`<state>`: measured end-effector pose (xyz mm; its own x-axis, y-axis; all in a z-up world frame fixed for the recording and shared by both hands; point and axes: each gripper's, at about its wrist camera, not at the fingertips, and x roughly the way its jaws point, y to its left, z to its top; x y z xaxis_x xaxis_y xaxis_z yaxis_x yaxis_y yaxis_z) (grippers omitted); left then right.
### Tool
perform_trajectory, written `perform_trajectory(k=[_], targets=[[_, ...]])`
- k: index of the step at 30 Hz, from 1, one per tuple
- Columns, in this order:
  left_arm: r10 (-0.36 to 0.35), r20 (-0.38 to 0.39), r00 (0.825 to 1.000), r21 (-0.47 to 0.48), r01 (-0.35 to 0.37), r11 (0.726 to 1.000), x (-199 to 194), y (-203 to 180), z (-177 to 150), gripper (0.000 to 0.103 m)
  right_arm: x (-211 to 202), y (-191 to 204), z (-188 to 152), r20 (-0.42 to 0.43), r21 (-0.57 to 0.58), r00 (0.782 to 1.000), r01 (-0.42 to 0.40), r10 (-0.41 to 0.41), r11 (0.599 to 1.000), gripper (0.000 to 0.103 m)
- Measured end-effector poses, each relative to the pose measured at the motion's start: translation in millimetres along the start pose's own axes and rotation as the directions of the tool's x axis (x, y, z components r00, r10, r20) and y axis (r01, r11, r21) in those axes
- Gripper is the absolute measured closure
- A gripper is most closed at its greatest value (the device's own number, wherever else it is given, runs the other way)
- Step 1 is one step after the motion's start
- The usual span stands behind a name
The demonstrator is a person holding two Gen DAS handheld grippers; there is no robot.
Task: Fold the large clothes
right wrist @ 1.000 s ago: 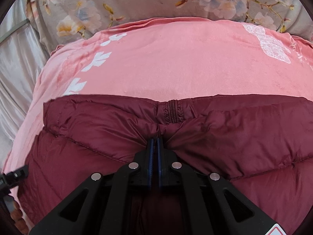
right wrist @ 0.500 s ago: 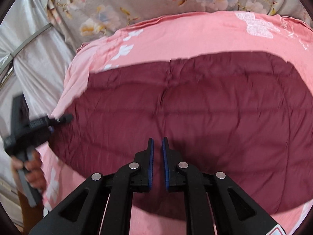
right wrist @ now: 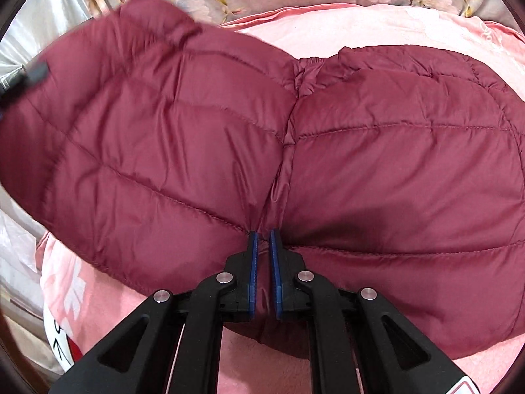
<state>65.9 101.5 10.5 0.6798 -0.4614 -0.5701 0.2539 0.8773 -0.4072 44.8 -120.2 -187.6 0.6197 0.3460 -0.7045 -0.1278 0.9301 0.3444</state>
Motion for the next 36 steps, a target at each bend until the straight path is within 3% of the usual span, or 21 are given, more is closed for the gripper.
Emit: perform_trajectory(k=[4,7,11,18,23,30,36], targets=[[-0.043,0.005,0.999,0.083,0.042,0.996,-1.7,-42.8,3.0,0.096,-8.4,-3.6,-1.1,0.011,0.023,1.000,-0.020,0.020,1.000,0.099],[-0.032,0.011,0.999,0.140,0.030,0.990,2.4,-67.1,3.1,0.096,-35.9,-5.4,-6.7,0.027,0.050,0.996,-0.087,0.085,0.995,0.098],[-0.036,0.007,0.999,0.149,0.035,0.988,4.2,-77.1,5.1,0.096,-38.3,-4.2,-19.3,-0.031,0.048,0.992,-0.120,0.121,0.992,0.098],[-0.039,-0.011,0.999,0.189,0.040,0.981,12.3,-101.5,3.1,0.096,-16.9,-10.4,-24.0,-0.038,0.084,0.988,-0.144,0.147,0.986,0.102],[-0.064,-0.042,0.997,0.236,0.072,0.969,27.4,-129.8,-2.5,0.096,-40.7,-28.0,-24.7,-0.014,0.177,0.974,-0.221,0.227,0.959,0.099],[-0.092,-0.097,0.991,0.290,0.116,0.950,59.1,-176.3,-8.1,0.097,-112.2,-71.1,-45.2,0.083,0.205,0.991,-0.118,0.103,0.972,0.099],[-0.092,-0.168,0.981,0.327,0.144,0.934,99.8,-218.8,-22.2,0.097,-149.6,-96.0,-58.7,0.134,0.252,0.991,-0.035,0.001,0.967,0.099]])
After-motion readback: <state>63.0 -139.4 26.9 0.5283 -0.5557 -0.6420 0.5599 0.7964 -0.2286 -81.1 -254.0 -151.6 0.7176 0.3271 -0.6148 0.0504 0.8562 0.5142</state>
